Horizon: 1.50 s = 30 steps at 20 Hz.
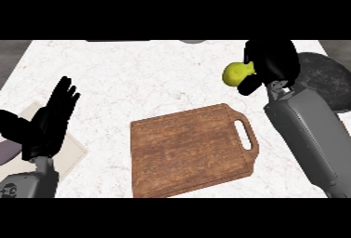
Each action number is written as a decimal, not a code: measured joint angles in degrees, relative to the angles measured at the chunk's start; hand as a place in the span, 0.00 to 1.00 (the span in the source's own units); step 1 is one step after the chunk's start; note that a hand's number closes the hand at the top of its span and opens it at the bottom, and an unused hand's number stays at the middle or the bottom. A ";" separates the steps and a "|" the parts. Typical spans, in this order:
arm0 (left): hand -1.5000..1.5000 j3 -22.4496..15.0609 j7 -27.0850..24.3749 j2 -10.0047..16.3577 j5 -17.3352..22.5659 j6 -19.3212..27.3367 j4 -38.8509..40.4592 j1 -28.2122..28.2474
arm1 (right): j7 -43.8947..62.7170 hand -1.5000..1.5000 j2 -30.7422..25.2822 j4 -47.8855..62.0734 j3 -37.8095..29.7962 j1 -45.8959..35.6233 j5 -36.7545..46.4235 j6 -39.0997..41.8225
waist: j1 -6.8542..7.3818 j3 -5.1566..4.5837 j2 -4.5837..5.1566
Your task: Pick the pear from the cutting board and place it in the pan
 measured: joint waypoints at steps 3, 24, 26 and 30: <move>0.50 0.17 -0.83 -0.13 0.19 -0.84 -0.07 0.38 | 2.87 1.00 -1.23 -6.72 -1.62 0.91 0.56 3.28 | 0.47 0.02 0.21; 0.50 0.73 -0.58 -1.20 -0.53 -1.93 0.73 -1.62 | -19.95 1.00 -16.26 15.97 -28.56 2.52 -5.36 -13.60 | 2.01 0.11 0.96; 0.50 1.00 -0.58 -0.92 -0.45 -2.32 1.10 -1.86 | -24.48 1.00 -17.74 21.58 -30.49 1.94 -6.21 -16.14 | 2.21 0.11 1.04; 0.50 0.81 -0.22 -1.08 -0.30 -2.70 0.54 -2.17 | -34.41 1.00 -19.33 32.70 -33.42 0.89 -8.05 -20.88 | 2.85 0.15 1.28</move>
